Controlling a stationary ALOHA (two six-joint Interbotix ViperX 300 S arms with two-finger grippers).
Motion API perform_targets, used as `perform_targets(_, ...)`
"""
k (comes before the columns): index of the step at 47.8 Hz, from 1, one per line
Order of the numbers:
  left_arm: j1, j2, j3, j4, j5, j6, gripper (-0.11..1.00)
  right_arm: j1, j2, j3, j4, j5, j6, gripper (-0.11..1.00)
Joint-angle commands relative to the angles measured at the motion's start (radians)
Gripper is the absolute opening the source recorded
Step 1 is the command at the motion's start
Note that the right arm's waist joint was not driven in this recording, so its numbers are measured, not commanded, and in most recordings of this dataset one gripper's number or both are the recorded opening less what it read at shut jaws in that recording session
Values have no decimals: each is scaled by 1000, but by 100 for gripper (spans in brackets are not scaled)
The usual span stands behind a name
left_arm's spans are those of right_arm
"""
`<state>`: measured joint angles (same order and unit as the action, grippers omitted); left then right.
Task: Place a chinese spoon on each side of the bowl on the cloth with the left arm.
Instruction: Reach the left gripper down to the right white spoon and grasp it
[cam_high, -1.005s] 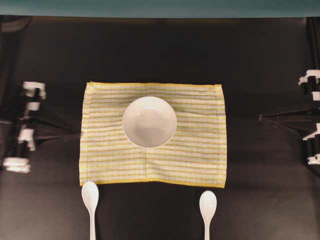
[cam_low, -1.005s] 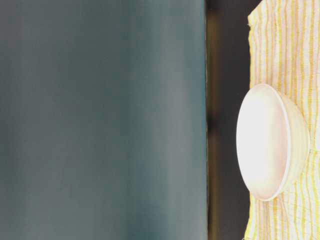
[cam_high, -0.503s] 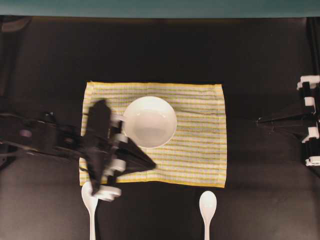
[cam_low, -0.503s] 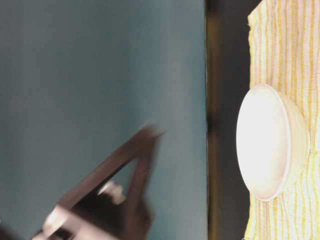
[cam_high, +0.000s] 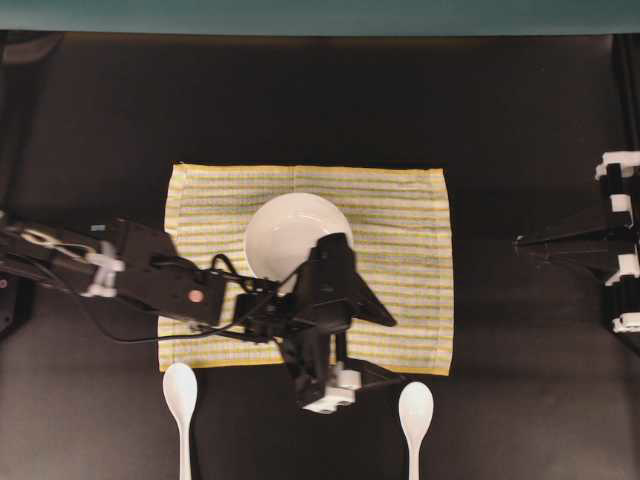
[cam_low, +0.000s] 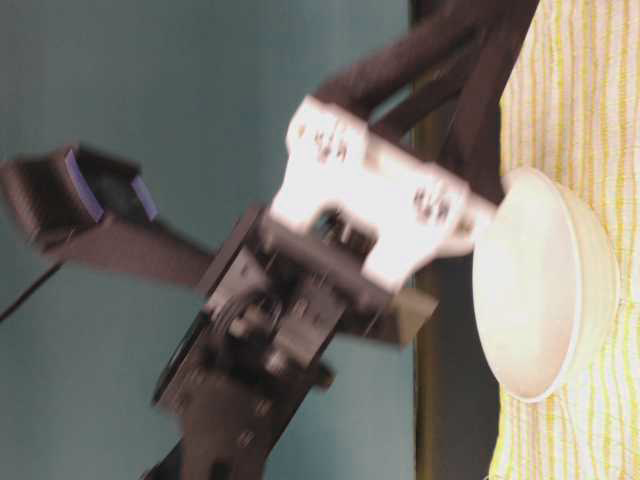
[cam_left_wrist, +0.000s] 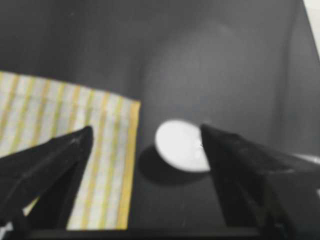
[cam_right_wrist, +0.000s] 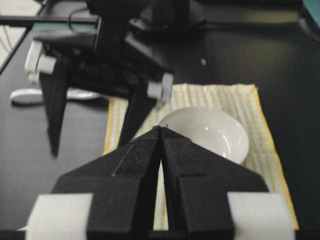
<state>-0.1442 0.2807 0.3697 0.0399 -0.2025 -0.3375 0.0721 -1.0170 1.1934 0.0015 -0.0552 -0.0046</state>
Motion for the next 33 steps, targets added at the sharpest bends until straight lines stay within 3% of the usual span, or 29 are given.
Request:
perform_targets(1,-8,34,-44,3,-8,-15,87,0,-3,-8,2,-8,-6,0)
perform_targets(33,-20,213,-127,3,-41,-29,86,0,-21,-6,2,6,-8,0)
